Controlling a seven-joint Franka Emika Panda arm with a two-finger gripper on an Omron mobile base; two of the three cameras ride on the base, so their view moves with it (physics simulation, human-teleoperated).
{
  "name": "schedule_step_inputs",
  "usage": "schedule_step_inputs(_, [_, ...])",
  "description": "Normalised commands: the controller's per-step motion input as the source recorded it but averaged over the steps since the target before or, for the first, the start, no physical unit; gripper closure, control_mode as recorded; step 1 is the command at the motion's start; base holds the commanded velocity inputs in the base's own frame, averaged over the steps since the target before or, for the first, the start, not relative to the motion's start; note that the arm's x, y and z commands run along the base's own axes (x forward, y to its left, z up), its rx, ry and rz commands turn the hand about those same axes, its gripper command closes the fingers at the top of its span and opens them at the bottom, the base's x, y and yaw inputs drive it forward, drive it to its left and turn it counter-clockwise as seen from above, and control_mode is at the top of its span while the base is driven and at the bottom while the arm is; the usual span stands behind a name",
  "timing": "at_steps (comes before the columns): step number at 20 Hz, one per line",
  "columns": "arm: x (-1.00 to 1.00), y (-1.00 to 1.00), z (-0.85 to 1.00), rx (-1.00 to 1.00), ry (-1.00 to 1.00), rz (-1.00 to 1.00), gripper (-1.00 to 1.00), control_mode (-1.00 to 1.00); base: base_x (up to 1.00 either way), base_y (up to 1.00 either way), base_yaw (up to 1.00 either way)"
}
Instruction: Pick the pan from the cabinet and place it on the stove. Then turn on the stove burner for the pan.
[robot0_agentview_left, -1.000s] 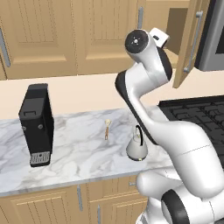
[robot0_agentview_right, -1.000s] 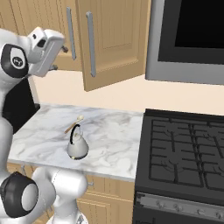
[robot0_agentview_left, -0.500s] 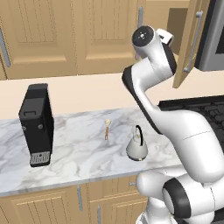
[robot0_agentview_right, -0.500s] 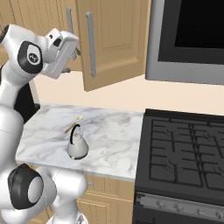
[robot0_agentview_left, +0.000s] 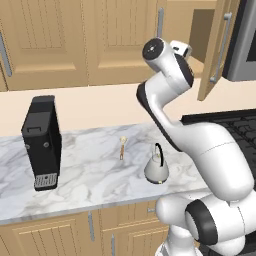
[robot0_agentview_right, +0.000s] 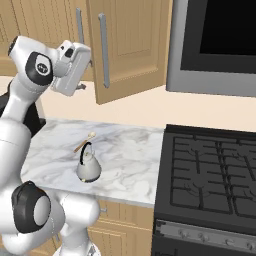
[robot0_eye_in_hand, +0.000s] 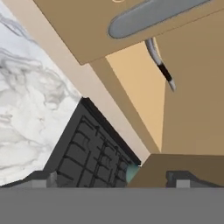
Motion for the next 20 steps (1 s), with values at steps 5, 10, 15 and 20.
schedule_step_inputs(5, [-0.06,-0.21,-0.09,-0.06,0.04,-0.07,-1.00,-1.00,0.00,0.00,0.00])
schedule_step_inputs(10, [-0.13,-0.30,-0.04,-0.04,0.05,-0.09,-1.00,-1.00,0.00,0.00,0.00])
schedule_step_inputs(15, [-0.41,-0.39,0.00,-0.03,0.01,-0.10,-1.00,-1.00,0.00,0.00,0.00])
schedule_step_inputs(20, [-0.58,-0.42,0.00,-0.02,0.00,-0.12,-1.00,-1.00,0.00,0.00,0.00])
